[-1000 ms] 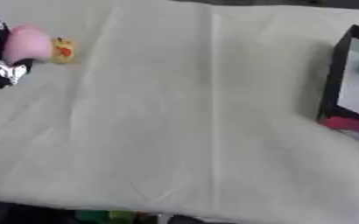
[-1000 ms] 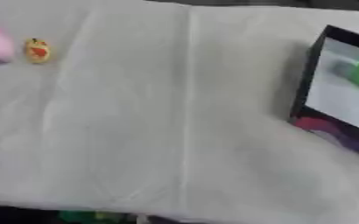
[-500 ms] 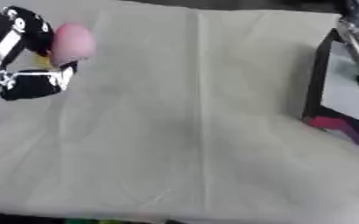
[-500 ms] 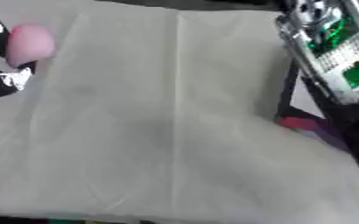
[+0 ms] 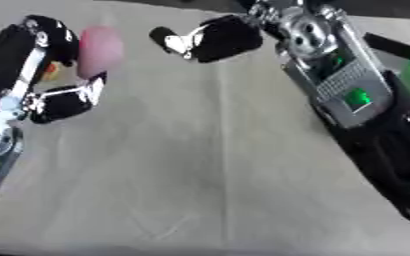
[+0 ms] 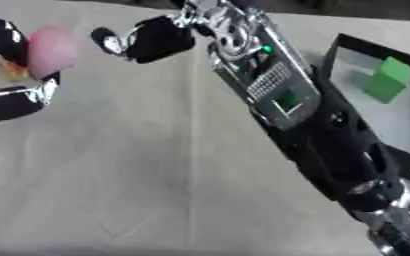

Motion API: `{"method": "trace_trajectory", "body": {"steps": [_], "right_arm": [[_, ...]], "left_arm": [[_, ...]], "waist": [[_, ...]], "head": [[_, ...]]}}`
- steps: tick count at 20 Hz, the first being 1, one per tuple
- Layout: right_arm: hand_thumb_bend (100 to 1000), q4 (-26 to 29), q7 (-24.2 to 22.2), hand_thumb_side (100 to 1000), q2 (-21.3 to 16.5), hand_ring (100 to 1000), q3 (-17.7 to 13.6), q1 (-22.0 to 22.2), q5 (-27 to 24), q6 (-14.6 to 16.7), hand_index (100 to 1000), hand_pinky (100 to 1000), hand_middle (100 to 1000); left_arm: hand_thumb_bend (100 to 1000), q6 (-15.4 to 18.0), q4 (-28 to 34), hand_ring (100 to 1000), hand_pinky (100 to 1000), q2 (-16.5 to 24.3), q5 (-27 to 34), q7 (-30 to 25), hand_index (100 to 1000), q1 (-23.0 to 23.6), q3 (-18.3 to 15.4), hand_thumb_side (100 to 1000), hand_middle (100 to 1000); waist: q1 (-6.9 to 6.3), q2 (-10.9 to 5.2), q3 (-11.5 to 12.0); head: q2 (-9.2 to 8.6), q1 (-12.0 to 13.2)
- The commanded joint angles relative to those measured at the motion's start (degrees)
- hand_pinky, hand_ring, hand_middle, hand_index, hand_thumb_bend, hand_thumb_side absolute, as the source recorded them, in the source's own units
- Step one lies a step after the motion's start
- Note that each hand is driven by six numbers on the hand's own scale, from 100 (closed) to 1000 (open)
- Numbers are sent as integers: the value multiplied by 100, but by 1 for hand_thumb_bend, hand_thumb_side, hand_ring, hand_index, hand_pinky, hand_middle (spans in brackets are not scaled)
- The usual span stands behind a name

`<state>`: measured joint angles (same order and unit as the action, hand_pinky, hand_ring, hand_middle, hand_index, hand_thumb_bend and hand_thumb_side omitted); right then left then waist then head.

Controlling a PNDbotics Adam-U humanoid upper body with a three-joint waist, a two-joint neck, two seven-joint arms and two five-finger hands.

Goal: Pick up the objects with one hand, pass them to the other hand, and then place them into the box on the other side of the table.

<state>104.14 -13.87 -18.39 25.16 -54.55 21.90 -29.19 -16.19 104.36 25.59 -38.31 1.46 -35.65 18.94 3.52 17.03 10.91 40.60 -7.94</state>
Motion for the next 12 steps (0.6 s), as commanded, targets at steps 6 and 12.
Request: {"method": "trace_trajectory", "body": {"steps": [6, 12], "right_arm": [[525, -470, -319, 100, 444, 744, 180, -269, 679, 187, 889, 817, 772], [515, -546, -306, 100, 469, 742, 158, -305, 667, 142, 890, 816, 769]], "left_arm": [[100, 162, 53, 432, 536, -168, 55, 367, 434, -65, 68, 100, 411], [100, 195, -1, 431, 536, -189, 39, 399, 434, -54, 97, 100, 410]], "waist": [[-33, -167, 35], [-25, -158, 56]], "head": [[-56, -86], [-38, -93]]}}
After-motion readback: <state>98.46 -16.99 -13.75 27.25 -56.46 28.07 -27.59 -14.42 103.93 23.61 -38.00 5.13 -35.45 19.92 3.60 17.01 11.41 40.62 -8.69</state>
